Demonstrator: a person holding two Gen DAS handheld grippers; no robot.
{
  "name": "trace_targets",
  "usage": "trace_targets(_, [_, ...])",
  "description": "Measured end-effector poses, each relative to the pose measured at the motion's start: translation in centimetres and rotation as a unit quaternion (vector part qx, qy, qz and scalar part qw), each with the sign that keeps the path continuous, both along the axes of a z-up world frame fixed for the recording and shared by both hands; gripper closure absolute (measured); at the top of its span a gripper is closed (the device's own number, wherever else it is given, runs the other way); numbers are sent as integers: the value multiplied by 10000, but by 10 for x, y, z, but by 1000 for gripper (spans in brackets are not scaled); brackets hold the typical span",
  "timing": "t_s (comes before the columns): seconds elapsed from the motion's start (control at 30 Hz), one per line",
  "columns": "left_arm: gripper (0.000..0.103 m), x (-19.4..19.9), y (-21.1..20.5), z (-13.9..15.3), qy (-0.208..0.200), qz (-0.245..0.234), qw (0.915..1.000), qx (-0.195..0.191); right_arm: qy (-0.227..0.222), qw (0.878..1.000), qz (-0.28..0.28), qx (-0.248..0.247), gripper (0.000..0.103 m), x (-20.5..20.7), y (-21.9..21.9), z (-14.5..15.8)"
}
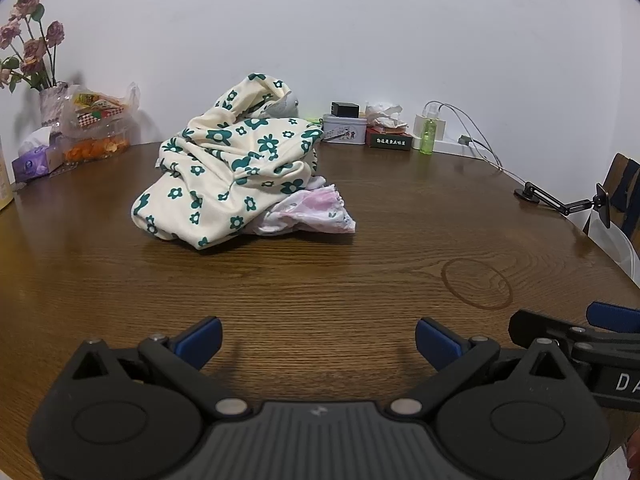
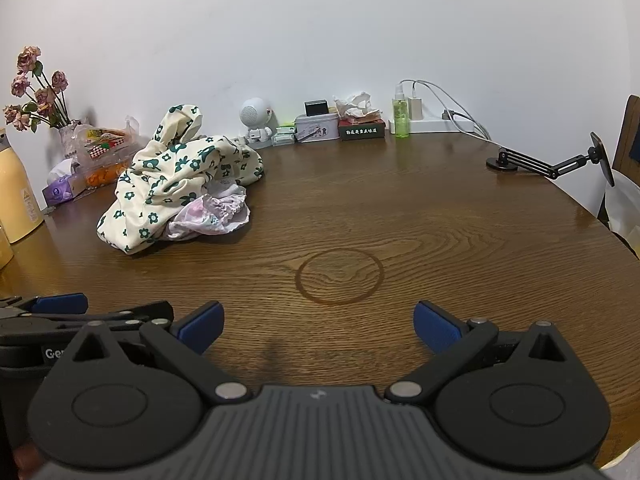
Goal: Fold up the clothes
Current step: 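Move both grippers toward the crumpled cream flower-print shirt, then grasp the cream shirt with both grippers at separate edges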
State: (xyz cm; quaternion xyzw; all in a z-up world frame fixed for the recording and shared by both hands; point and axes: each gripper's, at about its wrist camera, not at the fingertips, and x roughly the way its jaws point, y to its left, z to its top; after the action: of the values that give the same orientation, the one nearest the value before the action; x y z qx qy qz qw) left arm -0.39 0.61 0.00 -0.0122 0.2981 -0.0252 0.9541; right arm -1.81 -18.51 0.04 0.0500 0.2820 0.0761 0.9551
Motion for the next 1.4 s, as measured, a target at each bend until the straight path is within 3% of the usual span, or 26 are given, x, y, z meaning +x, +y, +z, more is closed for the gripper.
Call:
trace_targets(0.63, [0, 12, 9, 2, 34, 65, 9999, -73, 287, 9979, 407, 422, 0, 9, -7, -4])
trace_targets(1.03, [0, 29, 17, 11, -31, 17, 9999, -130, 247, 9946, 773, 653, 0, 20, -10, 2])
trace_targets(1.4, [0, 58, 47, 35, -122, 90, 9998, -150, 326, 9925, 1125, 348, 0, 56, 5, 27])
